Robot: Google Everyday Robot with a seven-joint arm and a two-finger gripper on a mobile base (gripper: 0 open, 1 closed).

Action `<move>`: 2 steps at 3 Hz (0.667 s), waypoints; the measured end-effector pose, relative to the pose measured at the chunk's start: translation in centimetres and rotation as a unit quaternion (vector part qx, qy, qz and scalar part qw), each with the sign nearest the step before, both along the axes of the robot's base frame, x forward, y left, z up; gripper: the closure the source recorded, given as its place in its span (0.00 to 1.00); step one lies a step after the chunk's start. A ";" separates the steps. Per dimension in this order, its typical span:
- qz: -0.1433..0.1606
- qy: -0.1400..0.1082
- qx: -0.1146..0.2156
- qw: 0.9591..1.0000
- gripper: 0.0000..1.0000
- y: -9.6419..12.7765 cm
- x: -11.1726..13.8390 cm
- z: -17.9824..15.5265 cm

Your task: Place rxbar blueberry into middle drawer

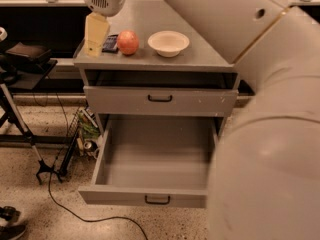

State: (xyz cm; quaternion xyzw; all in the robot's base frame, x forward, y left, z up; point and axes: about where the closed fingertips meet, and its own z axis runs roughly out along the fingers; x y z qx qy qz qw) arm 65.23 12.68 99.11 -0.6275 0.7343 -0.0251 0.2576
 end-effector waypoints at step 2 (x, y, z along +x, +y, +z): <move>-0.115 -0.009 0.012 0.993 0.00 6.9 6.0 -2.7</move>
Offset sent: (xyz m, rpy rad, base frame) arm 0.0959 0.0922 -0.0299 0.0020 -0.0543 -0.4153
